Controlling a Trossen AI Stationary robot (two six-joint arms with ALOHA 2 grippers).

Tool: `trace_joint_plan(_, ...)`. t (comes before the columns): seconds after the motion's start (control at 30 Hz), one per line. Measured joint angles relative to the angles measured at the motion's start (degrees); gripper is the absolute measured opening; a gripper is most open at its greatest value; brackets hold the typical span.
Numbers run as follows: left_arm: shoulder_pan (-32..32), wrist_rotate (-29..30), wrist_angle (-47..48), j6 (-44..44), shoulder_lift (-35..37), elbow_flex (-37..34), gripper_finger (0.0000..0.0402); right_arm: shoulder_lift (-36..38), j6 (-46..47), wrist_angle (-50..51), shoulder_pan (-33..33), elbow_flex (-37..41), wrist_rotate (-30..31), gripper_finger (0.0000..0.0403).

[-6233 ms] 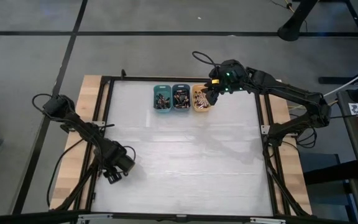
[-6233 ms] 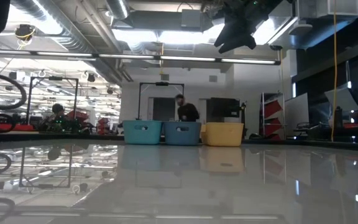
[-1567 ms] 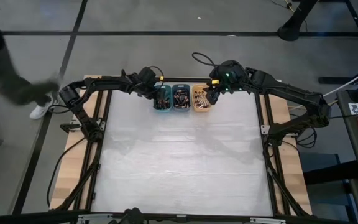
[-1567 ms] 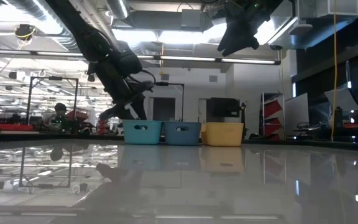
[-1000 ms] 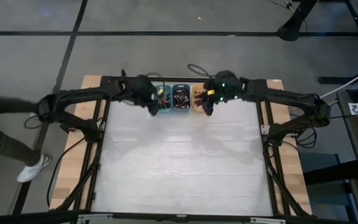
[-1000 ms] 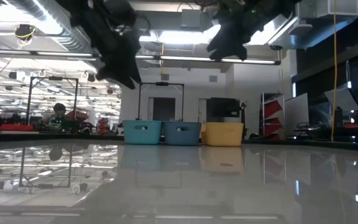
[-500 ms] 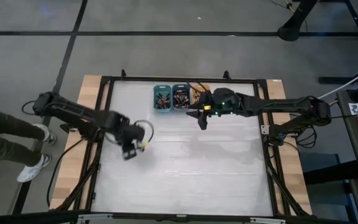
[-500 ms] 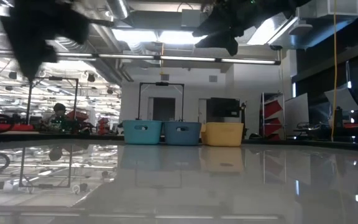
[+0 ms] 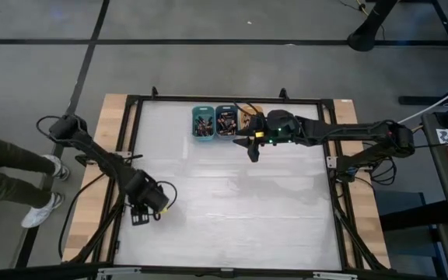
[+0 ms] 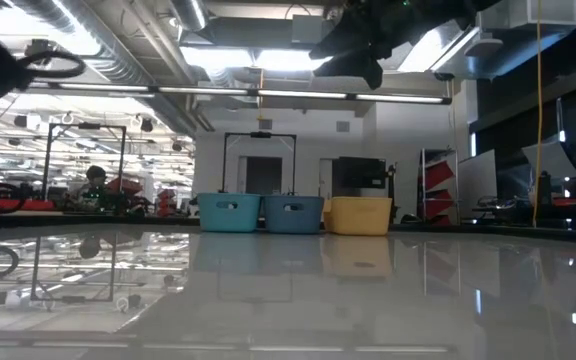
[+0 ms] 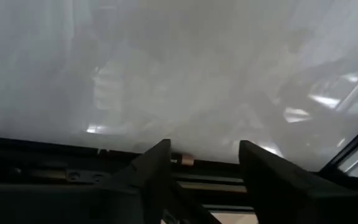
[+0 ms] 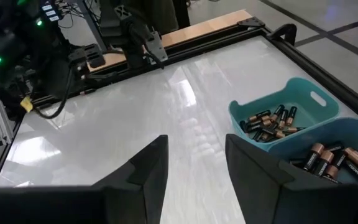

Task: Sort batteries
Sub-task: Put the brown battery into the green bin

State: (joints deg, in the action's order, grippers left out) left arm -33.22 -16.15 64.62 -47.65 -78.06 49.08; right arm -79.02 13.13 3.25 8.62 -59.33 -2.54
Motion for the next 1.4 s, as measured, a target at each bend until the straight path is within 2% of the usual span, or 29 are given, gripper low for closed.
trace_joint_plan(0.23,-3.8,-1.3,-1.2,-4.6,-4.9,-2.4,0.0251,0.0,0.4,-0.2,0.0,0.0,0.5,0.0160)
trace_joint_plan(0.37,-4.0,-6.1,0.0,2.0,-9.8,-3.5,0.0279,0.0,2.3,-0.2,0.0,0.0,0.6,0.0160)
trace_joint_plan(0.5,-4.0,-8.6,1.1,7.6,-16.0,-3.5,0.0282,0.0,4.6,-0.2,0.0,0.0,1.8,0.0160)
trace_joint_plan(0.73,-5.0,-9.0,2.8,15.2,-22.8,-3.4,0.0280,0.0,9.1,-0.2,0.0,0.0,2.2,0.0160)
trace_joint_plan(1.03,-8.0,-10.9,-1.5,15.5,-23.2,-3.3,0.0280,0.0,11.3,-0.2,0.0,0.0,3.2,0.0160)
trace_joint_plan(1.4,-10.3,-10.6,-2.3,14.7,-23.2,-3.3,0.0280,0.0,12.2,-0.2,0.0,0.0,6.0,0.0160)
